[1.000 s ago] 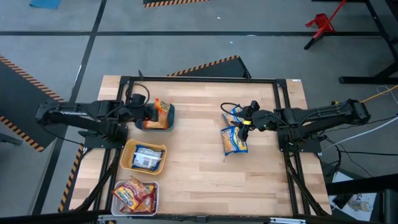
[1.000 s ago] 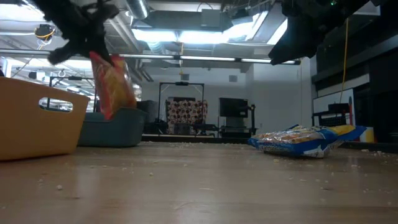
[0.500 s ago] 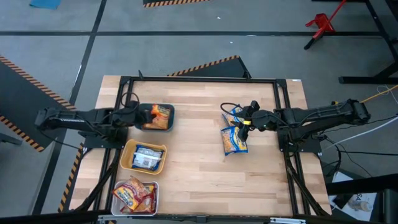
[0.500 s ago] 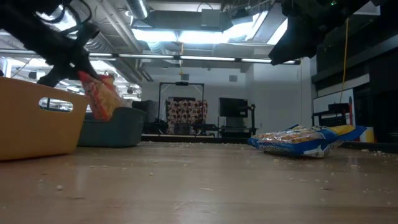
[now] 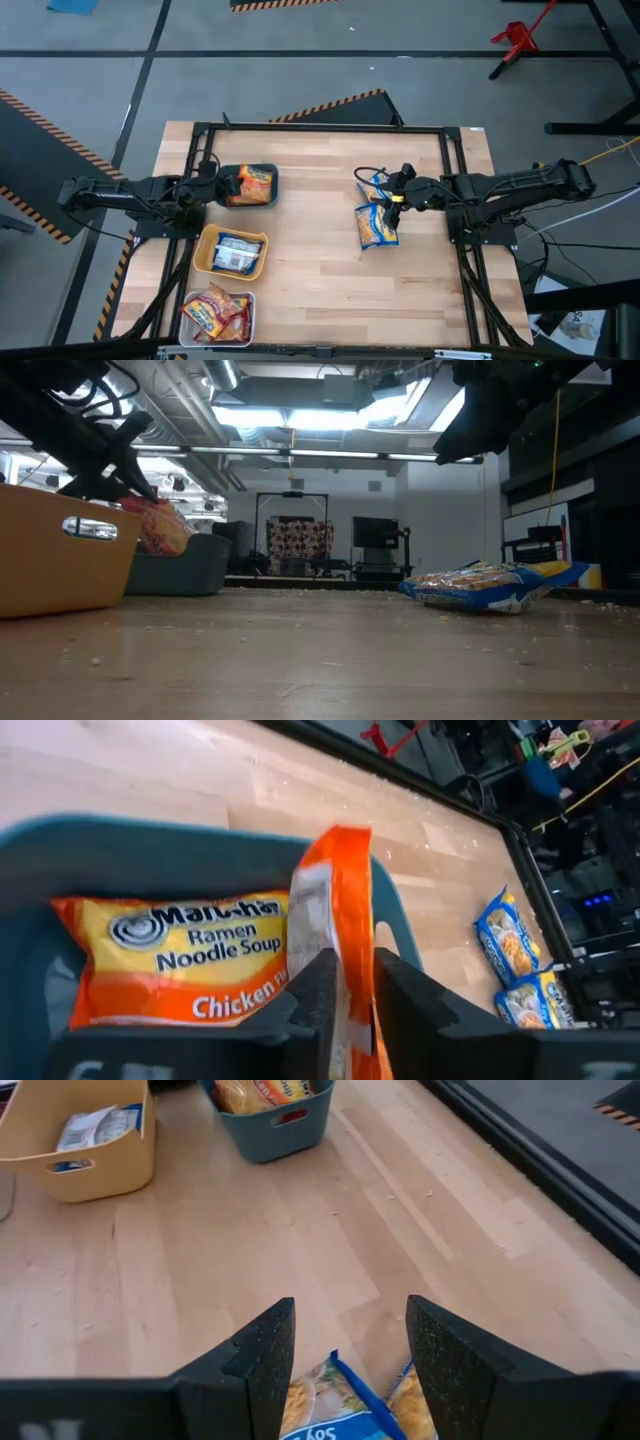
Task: Sort Maruchan noodles
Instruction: Put the orange noodle pack into the blue bin, then put the bottom blue noodle pack into the yellow bin
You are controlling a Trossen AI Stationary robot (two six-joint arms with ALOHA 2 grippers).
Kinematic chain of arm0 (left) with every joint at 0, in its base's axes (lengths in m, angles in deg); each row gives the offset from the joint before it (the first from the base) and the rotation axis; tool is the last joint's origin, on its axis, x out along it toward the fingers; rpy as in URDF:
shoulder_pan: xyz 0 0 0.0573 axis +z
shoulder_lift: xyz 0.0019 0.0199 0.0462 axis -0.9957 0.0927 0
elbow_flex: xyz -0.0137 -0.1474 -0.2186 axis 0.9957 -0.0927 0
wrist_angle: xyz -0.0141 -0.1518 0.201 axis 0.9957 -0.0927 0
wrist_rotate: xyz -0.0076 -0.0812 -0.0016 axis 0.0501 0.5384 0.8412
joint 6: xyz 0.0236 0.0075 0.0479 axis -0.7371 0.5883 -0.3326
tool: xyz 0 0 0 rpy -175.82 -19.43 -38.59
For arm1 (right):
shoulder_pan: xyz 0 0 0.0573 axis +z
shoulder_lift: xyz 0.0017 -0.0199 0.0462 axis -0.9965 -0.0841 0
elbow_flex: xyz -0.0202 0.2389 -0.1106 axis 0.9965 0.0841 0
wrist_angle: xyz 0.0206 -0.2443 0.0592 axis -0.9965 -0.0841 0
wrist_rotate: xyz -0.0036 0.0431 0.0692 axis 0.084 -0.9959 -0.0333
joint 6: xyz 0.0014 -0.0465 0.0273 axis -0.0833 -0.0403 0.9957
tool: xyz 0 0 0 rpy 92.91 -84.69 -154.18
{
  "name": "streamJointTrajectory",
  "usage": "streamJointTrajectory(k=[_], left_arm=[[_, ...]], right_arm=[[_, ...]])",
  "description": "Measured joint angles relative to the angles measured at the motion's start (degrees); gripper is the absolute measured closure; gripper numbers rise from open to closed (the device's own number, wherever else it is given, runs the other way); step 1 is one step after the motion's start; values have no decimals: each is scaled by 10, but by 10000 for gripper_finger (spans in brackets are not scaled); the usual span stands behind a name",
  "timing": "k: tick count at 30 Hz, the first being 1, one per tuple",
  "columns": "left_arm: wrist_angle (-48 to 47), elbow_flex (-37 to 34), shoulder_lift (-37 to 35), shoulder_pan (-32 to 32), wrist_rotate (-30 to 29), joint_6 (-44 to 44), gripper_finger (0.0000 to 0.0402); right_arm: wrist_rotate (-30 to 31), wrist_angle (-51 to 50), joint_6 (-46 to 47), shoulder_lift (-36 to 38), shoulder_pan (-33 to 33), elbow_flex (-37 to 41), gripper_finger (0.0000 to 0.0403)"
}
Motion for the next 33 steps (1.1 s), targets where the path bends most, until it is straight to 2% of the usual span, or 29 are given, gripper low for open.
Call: streamJointTrajectory(k=[6, 12, 16, 18, 21, 26, 29, 33], left_arm=[[-15, 10, 0, 0, -16, -38, 303], [-170, 76, 0, 0, -71, 1, 307], [-180, 115, 0, 0, -111, -2, 312], [-147, 121, 1, 0, -105, -29, 316], [-80, 116, 10, 0, -51, -75, 324], [17, 85, 64, -7, 5, -90, 341], [127, 70, 102, -17, 16, -120, 346], [326, 69, 156, -33, 40, -212, 345]], right_arm=[[-1, 0, 0, 0, 0, 0, 221], [-16, 0, -1, -8, 0, 0, 221], [-17, 1, -1, -25, 0, 0, 221], [-16, 2, -1, -37, 0, 0, 221], [-13, 12, -1, -55, 0, 0, 221], [-9, 20, -1, -82, 0, 0, 221], [11, 12, 4, -98, 0, 0, 221], [-1, -38, 52, -118, 0, 0, 221]])
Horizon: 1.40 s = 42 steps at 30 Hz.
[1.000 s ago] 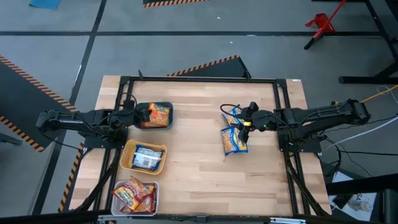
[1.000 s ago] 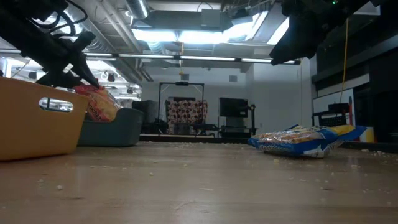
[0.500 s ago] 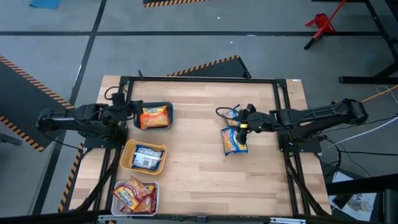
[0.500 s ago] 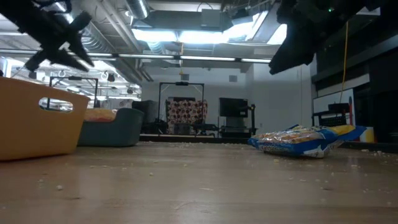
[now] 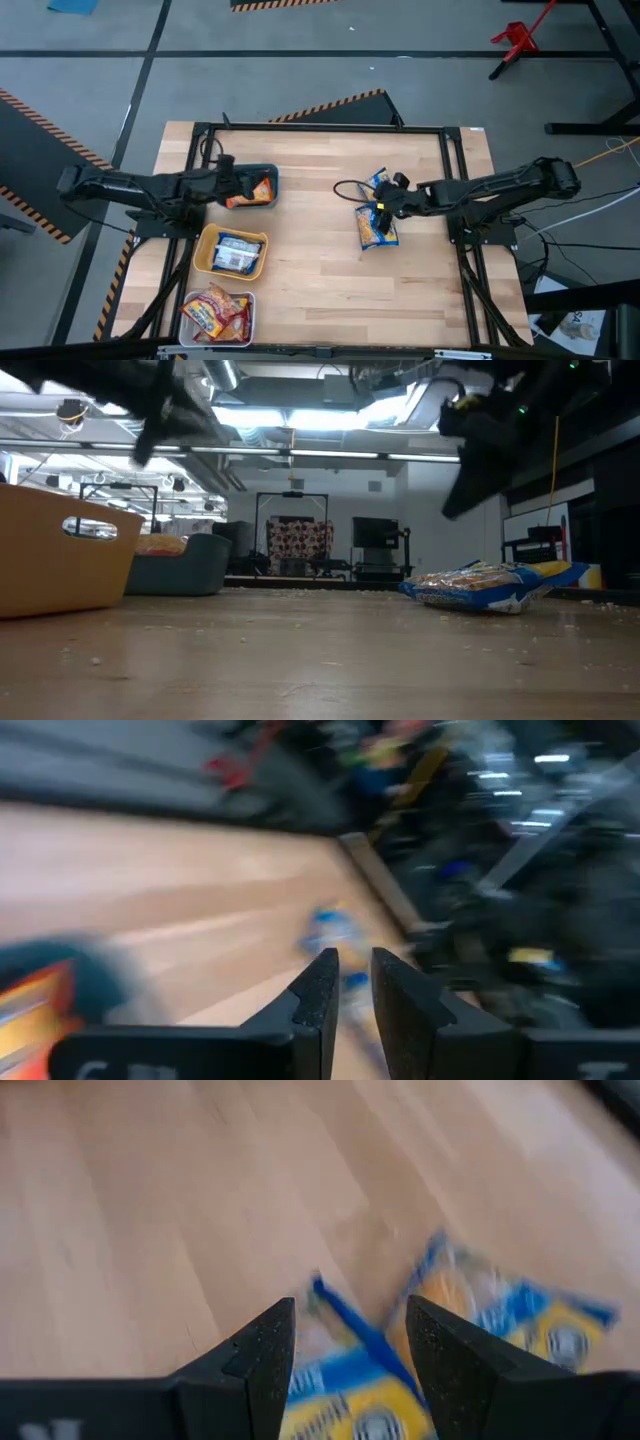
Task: Sort Maruchan noodles
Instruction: Put the bottom blue noodle pack into the yellow bin
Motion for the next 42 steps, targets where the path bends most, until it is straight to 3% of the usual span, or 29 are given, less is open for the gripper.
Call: streamJointTrajectory(k=[6, 12, 17, 24, 30, 36, 42], left_arm=[[241, 1, 60, -29, 31, -133, 326], [283, 1, 90, -52, 31, -148, 299], [282, 1, 113, -73, 35, -144, 293], [285, 1, 119, -76, 35, -138, 292], [295, 1, 119, -76, 35, -138, 292], [295, 1, 120, -76, 25, -138, 292], [295, 1, 121, -76, 19, -91, 292]], right_arm=[[-13, -90, 96, -7, 0, 0, 221], [-63, -142, 163, -7, 5, 10, 204], [-35, -145, 255, -7, 29, 66, 171], [-60, 35, 296, -7, 61, 127, 142], [-37, 181, 297, -27, 64, 132, 152], [-10, 329, 276, -108, 62, 132, 168], [-28, 489, 207, -197, 47, 113, 171]])
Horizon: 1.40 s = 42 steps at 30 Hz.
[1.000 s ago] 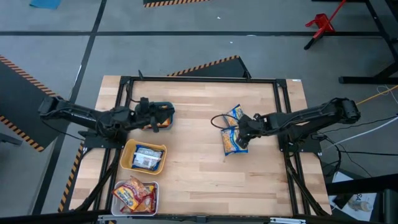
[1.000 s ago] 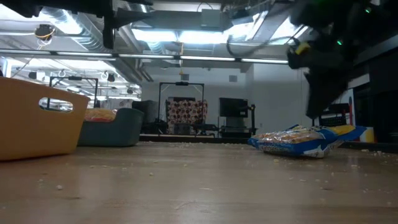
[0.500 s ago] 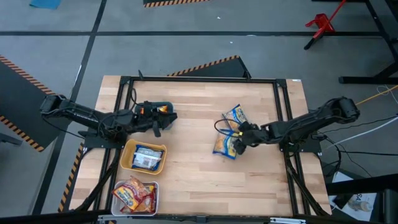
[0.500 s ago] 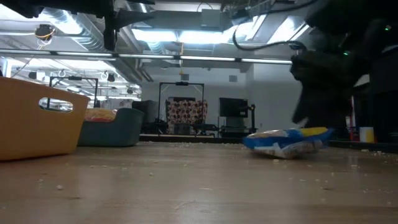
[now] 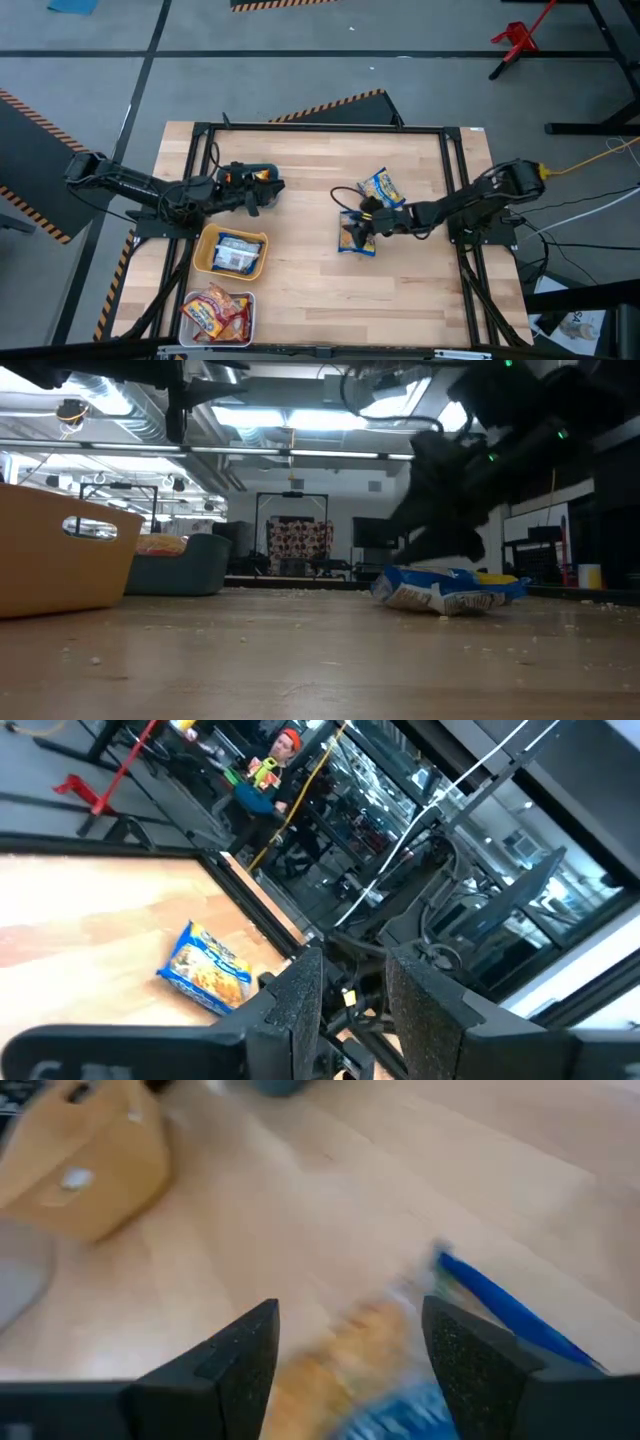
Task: Sort Maruchan noodles
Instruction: Put the bottom blue noodle pack into the yellow bin
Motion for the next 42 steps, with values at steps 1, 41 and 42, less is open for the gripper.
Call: streamJointTrajectory(k=[1, 41, 42], left_arm=[[0, 0, 2, -1, 2, 5, 292], [-59, 211, 367, -1, 105, 103, 257], [-59, 211, 367, 1, 101, 103, 257]], right_arm=[[-1, -3, -6, -1, 0, -10, 171], [66, -684, 358, 44, 243, -122, 171], [69, -678, 376, 44, 242, -122, 171]])
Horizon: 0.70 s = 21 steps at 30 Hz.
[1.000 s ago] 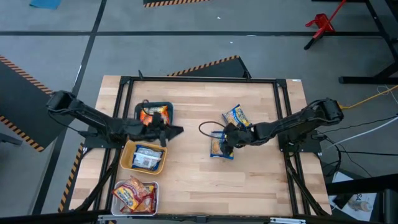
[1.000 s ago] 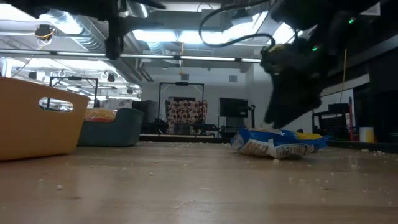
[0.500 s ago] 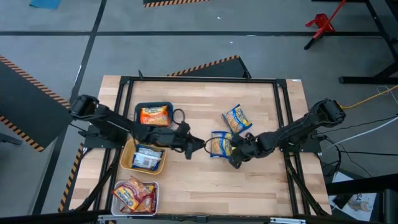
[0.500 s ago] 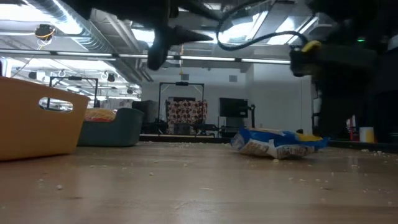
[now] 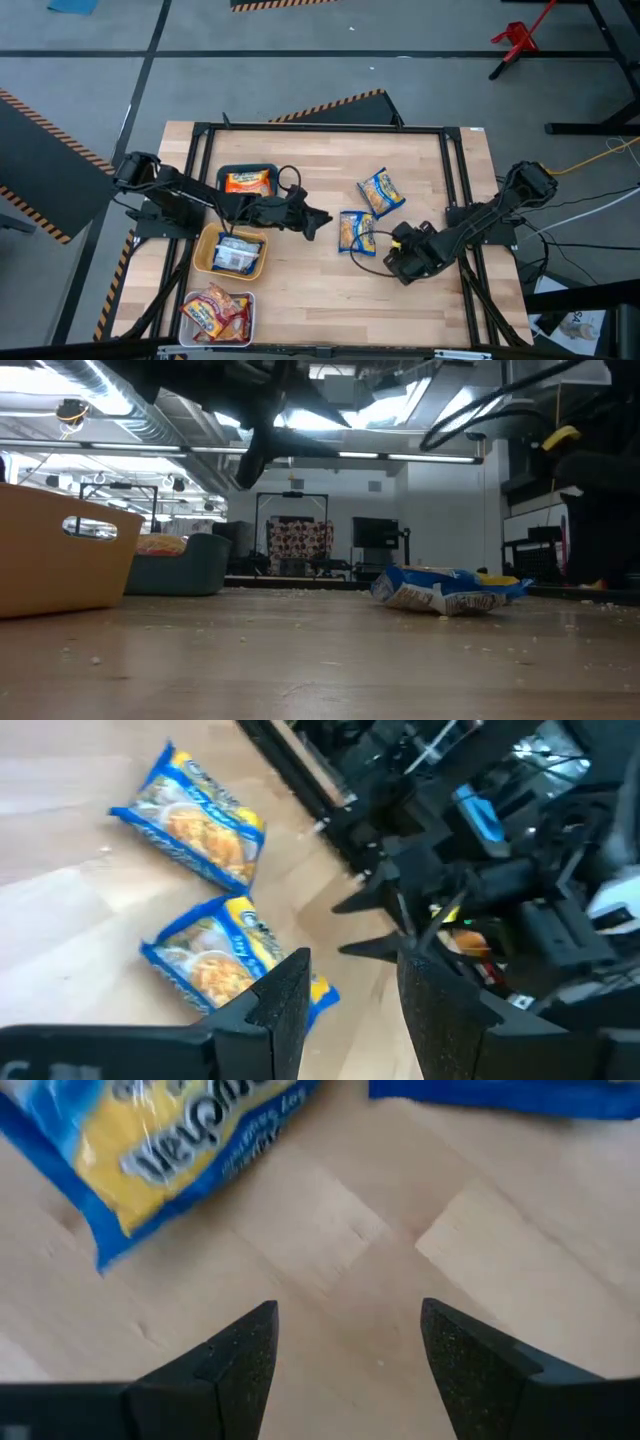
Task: Sort Maruchan noodles
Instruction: Put the bottom blue noodle pack into the yellow bin
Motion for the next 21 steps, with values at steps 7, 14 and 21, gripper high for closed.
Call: streamJointTrajectory(k=[7, 14, 21], left_arm=[[-30, -1, 19, 15, 50, 44, 250], [9, 0, 67, 15, 113, 97, 219], [68, -1, 127, 16, 136, 158, 198]], right_arm=[[-15, 87, -37, 31, -41, 0, 171], [-25, 70, -97, 131, -110, 12, 149], [-41, 161, -54, 202, -136, 104, 95]])
